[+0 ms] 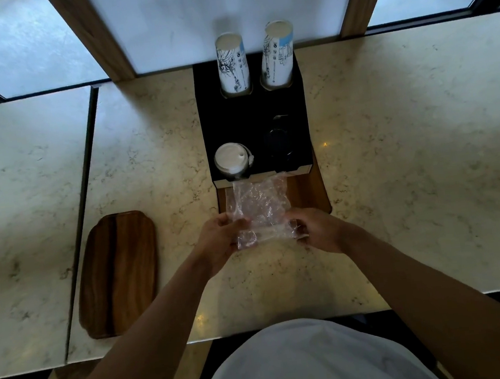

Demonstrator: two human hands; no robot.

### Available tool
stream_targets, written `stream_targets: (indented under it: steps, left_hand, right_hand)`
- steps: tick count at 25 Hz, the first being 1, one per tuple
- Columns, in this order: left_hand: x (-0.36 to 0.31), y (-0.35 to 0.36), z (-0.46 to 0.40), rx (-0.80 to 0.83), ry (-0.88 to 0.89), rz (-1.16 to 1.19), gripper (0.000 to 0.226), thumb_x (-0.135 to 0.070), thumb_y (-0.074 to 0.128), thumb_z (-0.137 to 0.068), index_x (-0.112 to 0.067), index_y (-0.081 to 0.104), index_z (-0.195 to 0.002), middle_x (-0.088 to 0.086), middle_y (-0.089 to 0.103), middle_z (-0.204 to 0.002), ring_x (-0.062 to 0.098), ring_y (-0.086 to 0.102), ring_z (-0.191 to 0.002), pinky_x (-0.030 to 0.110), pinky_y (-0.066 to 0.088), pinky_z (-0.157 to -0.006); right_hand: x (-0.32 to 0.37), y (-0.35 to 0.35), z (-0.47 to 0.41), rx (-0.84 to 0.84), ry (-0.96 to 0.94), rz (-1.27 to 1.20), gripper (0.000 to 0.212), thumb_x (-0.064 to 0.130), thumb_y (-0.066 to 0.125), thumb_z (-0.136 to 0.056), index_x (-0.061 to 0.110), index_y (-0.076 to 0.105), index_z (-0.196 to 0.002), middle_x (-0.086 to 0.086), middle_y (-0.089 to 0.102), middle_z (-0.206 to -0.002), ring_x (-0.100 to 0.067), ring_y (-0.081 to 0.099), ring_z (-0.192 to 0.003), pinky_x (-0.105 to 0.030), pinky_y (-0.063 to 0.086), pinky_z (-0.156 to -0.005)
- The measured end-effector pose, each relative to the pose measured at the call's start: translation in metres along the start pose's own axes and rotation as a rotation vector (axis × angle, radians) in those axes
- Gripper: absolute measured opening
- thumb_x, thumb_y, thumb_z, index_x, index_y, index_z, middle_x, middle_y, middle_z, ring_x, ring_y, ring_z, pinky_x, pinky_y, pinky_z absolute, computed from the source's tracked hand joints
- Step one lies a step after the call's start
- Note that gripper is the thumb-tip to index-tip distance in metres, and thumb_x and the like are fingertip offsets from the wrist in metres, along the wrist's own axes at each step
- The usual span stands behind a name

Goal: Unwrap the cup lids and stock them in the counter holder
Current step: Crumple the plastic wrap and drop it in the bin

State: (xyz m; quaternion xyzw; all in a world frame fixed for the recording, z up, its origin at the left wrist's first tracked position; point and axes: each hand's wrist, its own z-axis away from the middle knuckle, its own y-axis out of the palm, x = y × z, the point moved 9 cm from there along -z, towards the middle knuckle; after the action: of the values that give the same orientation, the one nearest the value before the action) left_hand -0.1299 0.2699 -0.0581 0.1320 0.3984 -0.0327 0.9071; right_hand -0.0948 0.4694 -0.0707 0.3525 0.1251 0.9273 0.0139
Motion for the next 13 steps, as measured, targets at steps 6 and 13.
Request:
stream_targets:
  steps: [6,13]
  left_hand:
    - [0.002,0.009,-0.003,-0.005,-0.048,-0.091,0.018,0.0,0.068,-0.09,0.006,0.067,-0.106,0.016,0.075,-0.099,0.023,0.07,-0.079,0.036,0.056,-0.069]
    - [-0.004,0.016,-0.001,0.088,-0.065,0.099,0.029,-0.017,0.064,-0.085,-0.001,0.068,-0.109,0.017,0.061,-0.092,0.023,0.059,-0.071,0.032,0.052,-0.064]
  right_hand:
    - [0.018,0.012,-0.002,0.012,-0.106,-0.182,0.012,0.014,0.064,-0.088,0.004,0.062,-0.095,-0.015,0.051,-0.081,-0.024,0.043,-0.068,-0.032,0.036,-0.063]
    - [0.029,0.007,0.004,-0.068,-0.197,0.12,0.014,0.018,0.055,-0.099,0.009,0.066,-0.098,-0.002,0.053,-0.064,-0.01,0.044,-0.05,-0.025,0.035,-0.049]
